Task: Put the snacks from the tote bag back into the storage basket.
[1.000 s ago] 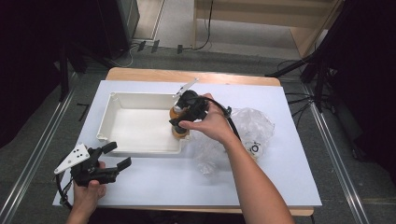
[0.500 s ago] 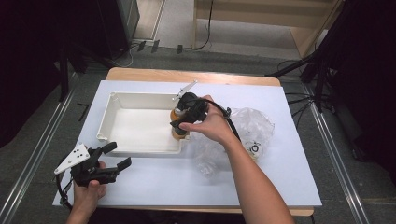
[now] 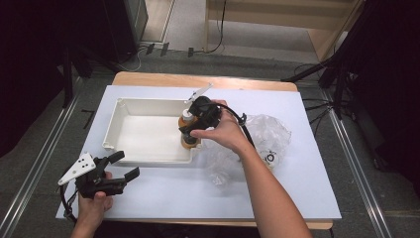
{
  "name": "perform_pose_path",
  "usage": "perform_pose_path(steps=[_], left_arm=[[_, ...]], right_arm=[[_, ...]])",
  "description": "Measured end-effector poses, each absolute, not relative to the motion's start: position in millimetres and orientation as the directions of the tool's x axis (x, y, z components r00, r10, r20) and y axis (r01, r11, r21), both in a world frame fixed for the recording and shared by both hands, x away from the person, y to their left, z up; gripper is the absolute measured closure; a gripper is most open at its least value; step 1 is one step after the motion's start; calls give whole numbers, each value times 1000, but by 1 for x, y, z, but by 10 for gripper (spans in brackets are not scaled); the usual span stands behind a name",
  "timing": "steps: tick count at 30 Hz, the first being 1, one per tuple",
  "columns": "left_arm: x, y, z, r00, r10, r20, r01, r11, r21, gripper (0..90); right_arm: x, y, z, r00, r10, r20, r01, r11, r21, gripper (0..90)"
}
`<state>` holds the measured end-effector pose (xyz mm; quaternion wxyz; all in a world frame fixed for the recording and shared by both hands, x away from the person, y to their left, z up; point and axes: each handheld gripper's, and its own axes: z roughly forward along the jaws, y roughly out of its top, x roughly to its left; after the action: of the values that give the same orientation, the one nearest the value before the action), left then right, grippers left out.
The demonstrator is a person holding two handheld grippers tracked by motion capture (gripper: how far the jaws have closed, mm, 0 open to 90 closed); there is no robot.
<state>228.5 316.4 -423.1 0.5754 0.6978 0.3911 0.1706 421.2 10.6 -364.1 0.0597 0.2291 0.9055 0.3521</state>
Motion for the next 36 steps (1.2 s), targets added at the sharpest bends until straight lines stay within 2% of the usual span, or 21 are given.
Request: perform_pose_path(steps=[6, 36], left_arm=[[229, 316, -423, 636, 743, -210, 350, -35, 936, 137], [229, 316, -424, 632, 746, -208, 355, -40, 934, 137]], right_arm=[[419, 6, -361, -887, 459, 55, 377, 650, 660, 162], [404, -59, -335, -840, 542, 21, 372, 548, 749, 116]])
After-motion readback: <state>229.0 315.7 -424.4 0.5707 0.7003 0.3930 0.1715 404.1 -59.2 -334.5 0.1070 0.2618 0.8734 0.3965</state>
